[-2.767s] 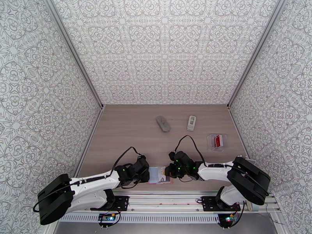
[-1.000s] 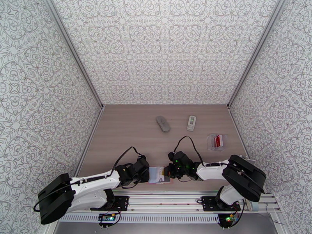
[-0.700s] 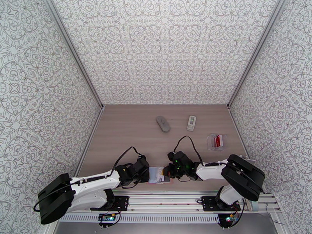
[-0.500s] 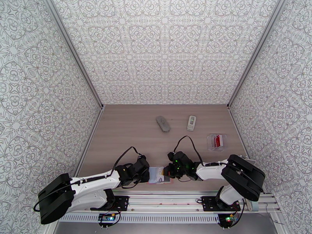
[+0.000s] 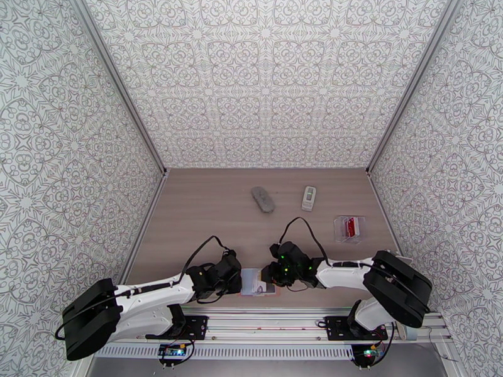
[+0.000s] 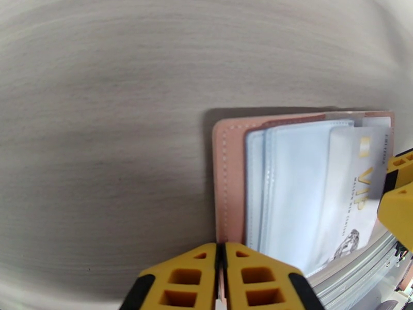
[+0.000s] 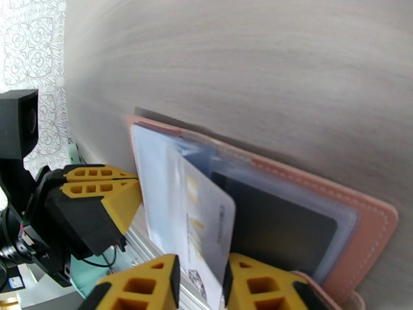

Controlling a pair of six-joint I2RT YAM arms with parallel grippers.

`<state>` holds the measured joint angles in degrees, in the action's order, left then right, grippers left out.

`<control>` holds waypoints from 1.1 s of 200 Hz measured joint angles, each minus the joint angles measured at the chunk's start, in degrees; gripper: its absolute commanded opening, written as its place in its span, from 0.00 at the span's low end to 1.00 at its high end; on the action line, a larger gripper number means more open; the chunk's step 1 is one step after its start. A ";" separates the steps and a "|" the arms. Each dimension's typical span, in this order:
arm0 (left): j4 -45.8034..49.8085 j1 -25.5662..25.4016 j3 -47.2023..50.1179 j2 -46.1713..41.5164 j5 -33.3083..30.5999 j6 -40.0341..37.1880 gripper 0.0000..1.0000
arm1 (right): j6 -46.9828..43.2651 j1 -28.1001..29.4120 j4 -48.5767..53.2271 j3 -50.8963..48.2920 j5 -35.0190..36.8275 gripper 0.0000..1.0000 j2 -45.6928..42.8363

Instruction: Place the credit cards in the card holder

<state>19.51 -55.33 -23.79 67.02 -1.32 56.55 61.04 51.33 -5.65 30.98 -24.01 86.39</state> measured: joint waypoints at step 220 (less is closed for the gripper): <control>-1.33 -0.09 -0.02 0.70 0.15 -0.02 0.13 | -3.63 1.66 14.80 8.11 5.49 0.22 2.80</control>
<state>18.17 -55.42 -23.81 67.72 -1.17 56.53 57.41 52.99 9.15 39.09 -18.52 89.19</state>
